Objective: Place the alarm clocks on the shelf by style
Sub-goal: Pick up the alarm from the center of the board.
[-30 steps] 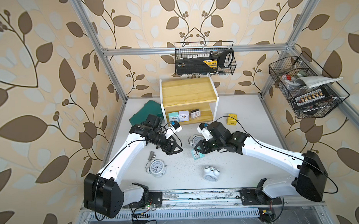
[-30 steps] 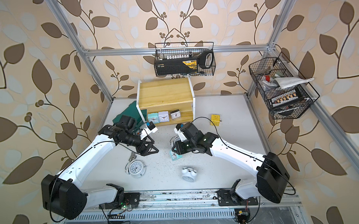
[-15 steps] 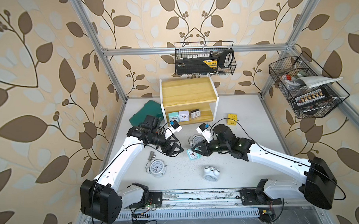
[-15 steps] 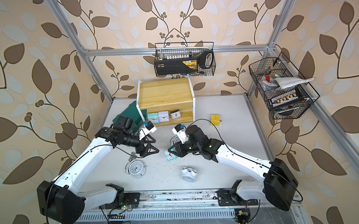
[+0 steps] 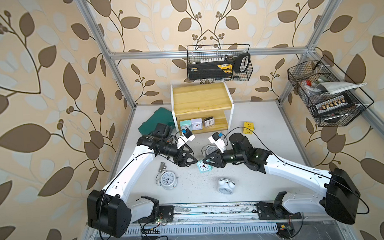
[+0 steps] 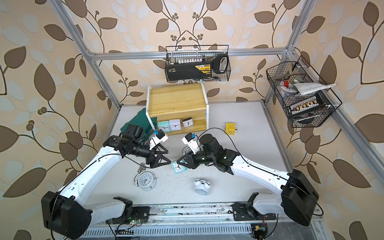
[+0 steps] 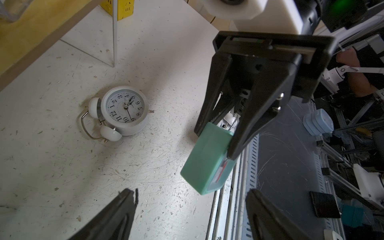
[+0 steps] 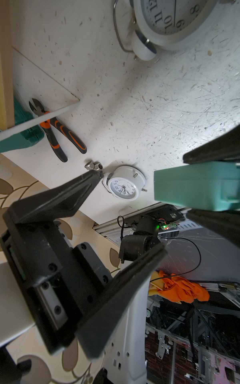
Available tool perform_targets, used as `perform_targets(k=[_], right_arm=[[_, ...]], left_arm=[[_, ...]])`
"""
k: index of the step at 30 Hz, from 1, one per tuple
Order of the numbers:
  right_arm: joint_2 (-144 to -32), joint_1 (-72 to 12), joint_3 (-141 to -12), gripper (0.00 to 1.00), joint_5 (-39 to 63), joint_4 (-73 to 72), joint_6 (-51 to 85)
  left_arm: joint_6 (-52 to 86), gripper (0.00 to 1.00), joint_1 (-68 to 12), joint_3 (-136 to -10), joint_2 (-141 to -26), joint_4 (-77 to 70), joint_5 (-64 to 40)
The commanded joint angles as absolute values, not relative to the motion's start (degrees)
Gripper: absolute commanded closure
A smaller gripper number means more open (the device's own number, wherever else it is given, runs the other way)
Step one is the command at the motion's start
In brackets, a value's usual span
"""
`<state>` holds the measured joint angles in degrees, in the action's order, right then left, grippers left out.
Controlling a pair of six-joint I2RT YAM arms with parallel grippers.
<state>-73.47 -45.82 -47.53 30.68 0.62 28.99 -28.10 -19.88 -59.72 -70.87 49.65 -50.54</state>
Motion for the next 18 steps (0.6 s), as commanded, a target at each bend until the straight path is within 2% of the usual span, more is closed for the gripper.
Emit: perform_targets(k=[1, 7, 18], right_arm=[[-73.5, -45.7, -49.1, 0.71, 36.7, 1.1, 24.9], [-74.2, -45.5, -51.6, 0.73, 41.0, 2.3, 18.1], [-78.2, -44.0, -55.0, 0.73, 46.7, -1.0, 16.3]], left_arm=[[-28.5, 0.14, -20.0, -60.1, -71.9, 51.4, -54.6], [-29.9, 0.17, -20.3, -61.2, -73.6, 54.5, -57.2], [-35.8, 0.21, -21.5, -61.7, -74.0, 60.6, -61.6]])
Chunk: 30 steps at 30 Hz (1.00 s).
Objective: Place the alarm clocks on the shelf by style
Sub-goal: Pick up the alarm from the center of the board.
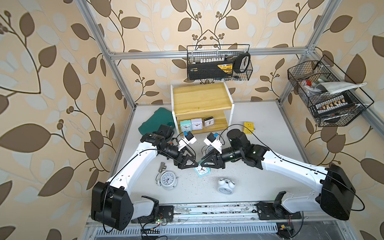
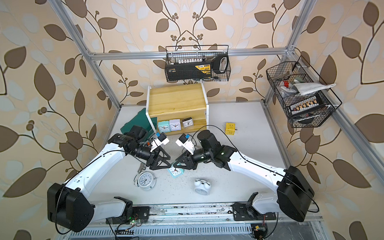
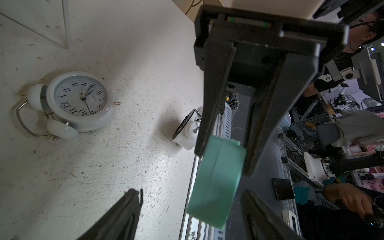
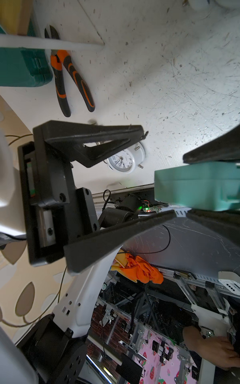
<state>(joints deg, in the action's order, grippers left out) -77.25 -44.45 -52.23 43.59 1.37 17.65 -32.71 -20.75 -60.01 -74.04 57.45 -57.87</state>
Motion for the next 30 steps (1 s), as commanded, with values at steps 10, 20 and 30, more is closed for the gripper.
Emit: perform_targets(k=[10, 20, 30], right_arm=[[-80.9, -43.5, -56.5, 0.74, 50.6, -2.5, 16.3], [-82.6, -43.3, -57.3, 0.73, 52.3, -2.2, 16.5], [-81.7, -42.5, -57.1, 0.48, 45.4, 0.3, 20.3]], left_arm=[[-37.9, 0.29, -22.4, -61.9, -74.9, 62.2, -62.1], [-38.0, 0.55, -22.7, -62.0, -75.0, 62.5, -62.0], [-36.2, 0.73, -22.7, -60.8, -72.9, 59.7, -60.0]])
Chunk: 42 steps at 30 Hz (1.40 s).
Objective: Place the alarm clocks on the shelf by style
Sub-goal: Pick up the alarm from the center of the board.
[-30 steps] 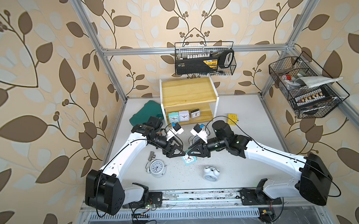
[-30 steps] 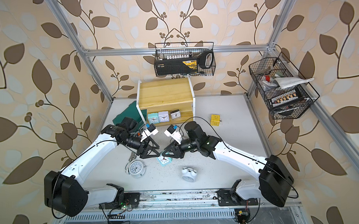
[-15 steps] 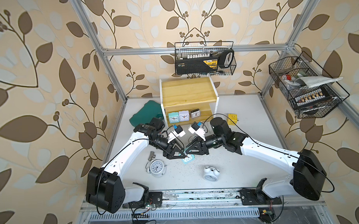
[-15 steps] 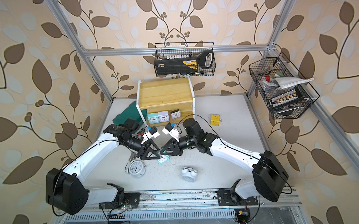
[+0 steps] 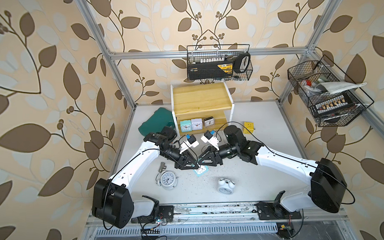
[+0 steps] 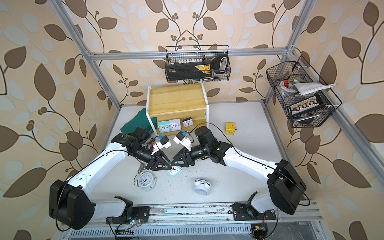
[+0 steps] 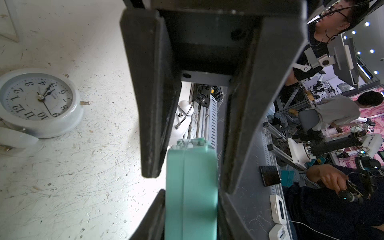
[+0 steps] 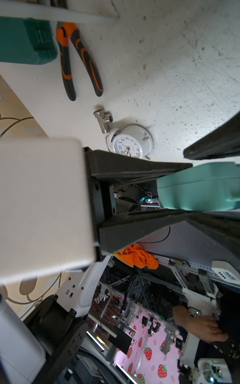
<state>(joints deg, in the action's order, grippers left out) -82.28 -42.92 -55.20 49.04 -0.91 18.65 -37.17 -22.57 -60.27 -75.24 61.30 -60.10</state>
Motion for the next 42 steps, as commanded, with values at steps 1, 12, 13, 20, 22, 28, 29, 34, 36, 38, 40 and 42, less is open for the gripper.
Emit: perform_targets(k=[1, 12, 13, 20, 22, 28, 29, 34, 36, 38, 40, 42], right_arm=[[-81.4, -42.5, -57.0, 0.45, 43.8, 1.2, 20.7], [-75.0, -42.8, -53.2, 0.18, 27.2, -0.3, 38.7], [-74.5, -43.0, -52.7, 0.18, 26.3, -1.4, 40.8], [-74.5, -48.2, -50.8, 0.17, 14.3, -6.5, 53.9], [-73.6, -50.0, -50.2, 0.17, 8.6, -6.1, 56.6], [-71.1, -52.8, -46.7, 0.15, -3.0, -7.6, 67.0], [-71.3, -53.0, -46.4, 0.15, -4.0, -7.3, 68.7], [-74.1, -53.6, -47.8, 0.08, -2.9, -5.4, 76.2], [-75.7, -53.8, -48.0, 0.07, -1.4, -7.5, 77.8], [-77.0, -54.1, -48.0, 0.06, -0.9, -8.8, 79.9], [-78.1, -54.4, -47.9, 0.06, -1.0, -9.6, 81.3], [-79.4, -54.4, -48.0, 0.06, -0.4, -11.2, 82.2]], left_arm=[[-35.2, 0.75, -22.7, -60.4, -72.4, 58.5, -59.0], [-25.4, 0.77, -22.7, -56.8, -67.4, 45.4, -45.7], [-25.1, 0.77, -22.7, -56.7, -67.3, 45.1, -45.2], [-22.2, 0.76, -22.6, -56.6, -67.3, 42.3, -41.3], [-21.7, 0.76, -22.6, -56.5, -67.2, 42.0, -40.6], [-21.3, 0.75, -22.6, -56.3, -67.1, 41.4, -39.9], [-21.2, 0.75, -22.6, -56.3, -67.1, 41.3, -39.9], [-21.3, 0.75, -22.6, -56.2, -67.1, 41.2, -40.0], [-21.4, 0.75, -22.6, -56.2, -67.2, 41.2, -39.9], [-21.4, 0.75, -22.6, -56.0, -67.2, 41.2, -40.0], [-21.5, 0.75, -22.6, -56.0, -67.2, 41.3, -40.0], [-21.5, 0.75, -22.6, -56.0, -67.2, 41.3, -39.9]])
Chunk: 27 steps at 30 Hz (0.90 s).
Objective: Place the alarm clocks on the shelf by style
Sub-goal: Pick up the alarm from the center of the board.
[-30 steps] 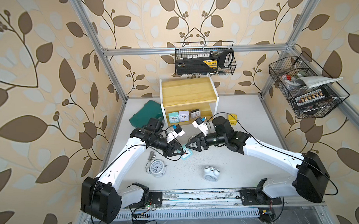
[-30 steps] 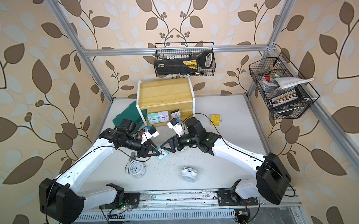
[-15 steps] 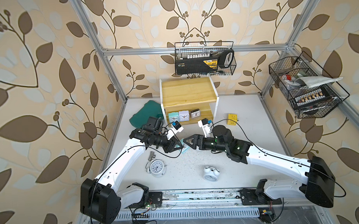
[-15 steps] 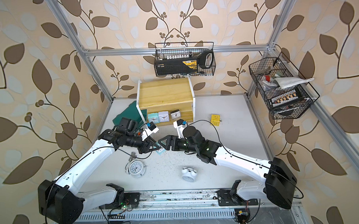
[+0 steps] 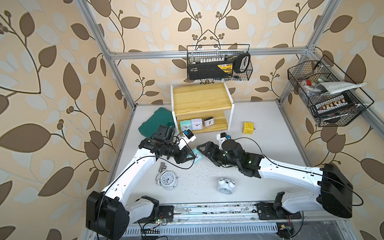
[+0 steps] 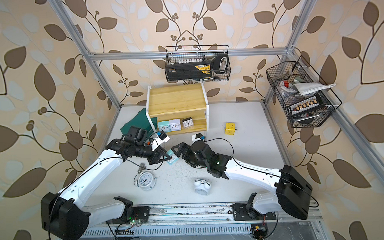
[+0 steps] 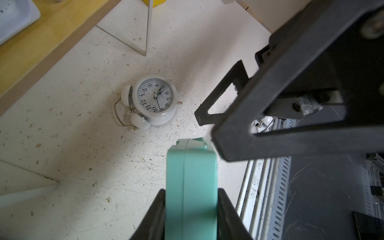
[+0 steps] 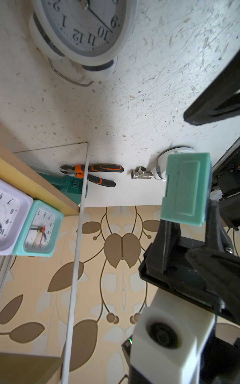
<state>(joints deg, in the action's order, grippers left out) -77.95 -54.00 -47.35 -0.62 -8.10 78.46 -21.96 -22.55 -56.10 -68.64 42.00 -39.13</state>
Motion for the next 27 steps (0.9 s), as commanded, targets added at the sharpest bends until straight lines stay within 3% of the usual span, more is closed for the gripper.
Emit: perform_targets(k=[1, 11, 27], right_arm=[[-80.1, -54.4, -48.1, 0.06, 0.1, -12.0, 82.5], [-83.8, -55.1, -47.8, 0.11, 2.2, -16.6, 85.5], [-83.6, -55.7, -46.2, 0.37, 0.9, -19.0, 86.5]], left_arm=[[-21.5, 0.75, -22.6, -56.0, -67.2, 41.3, -40.0], [-21.7, 0.75, -22.6, -55.9, -67.4, 41.4, -40.1], [-21.7, 0.75, -22.6, -55.7, -67.8, 41.2, -40.0]])
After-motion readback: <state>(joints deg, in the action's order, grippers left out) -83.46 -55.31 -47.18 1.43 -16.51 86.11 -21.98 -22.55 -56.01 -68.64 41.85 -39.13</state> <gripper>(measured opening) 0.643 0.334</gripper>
